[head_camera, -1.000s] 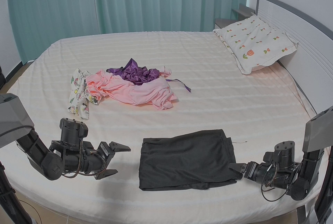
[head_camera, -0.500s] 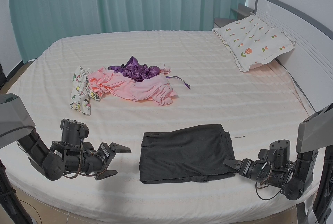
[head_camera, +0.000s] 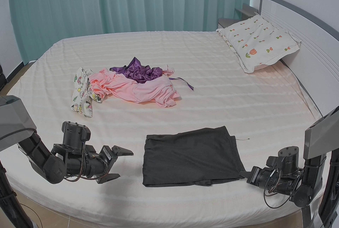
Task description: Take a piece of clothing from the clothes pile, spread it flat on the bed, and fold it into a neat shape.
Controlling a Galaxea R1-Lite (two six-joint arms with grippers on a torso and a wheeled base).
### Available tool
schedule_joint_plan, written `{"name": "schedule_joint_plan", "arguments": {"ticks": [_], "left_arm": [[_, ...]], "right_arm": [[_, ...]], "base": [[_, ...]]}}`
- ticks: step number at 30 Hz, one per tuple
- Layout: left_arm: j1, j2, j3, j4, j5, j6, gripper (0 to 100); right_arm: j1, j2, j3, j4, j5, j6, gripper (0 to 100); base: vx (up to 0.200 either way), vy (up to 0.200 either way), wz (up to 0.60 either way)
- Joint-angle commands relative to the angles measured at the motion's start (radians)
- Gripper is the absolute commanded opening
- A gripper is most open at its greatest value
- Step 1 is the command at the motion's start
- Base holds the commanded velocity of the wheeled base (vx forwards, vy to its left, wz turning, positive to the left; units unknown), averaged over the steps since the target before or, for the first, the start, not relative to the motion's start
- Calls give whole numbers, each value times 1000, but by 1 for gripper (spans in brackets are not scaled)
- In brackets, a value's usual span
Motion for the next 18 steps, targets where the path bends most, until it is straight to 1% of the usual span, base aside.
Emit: {"name": "schedule_joint_plan", "arguments": {"ticks": [1, 12, 13, 18], "left_arm": [[0, 1, 0, -1, 0, 0, 100], [0, 1, 0, -1, 0, 0, 100], [0, 1, 0, -1, 0, 0, 100], [0, 1, 1, -1, 0, 0, 100]], "right_arm": [[-1, 4, 41, -30, 1, -3, 0], [0, 7, 63, -30, 7, -8, 0], [0, 8, 61, -30, 5, -8, 100], [-17, -27, 51, -30, 1, -11, 100]], "base": [[0, 0, 0], [0, 0, 0], [0, 0, 0], [0, 0, 0]]}}
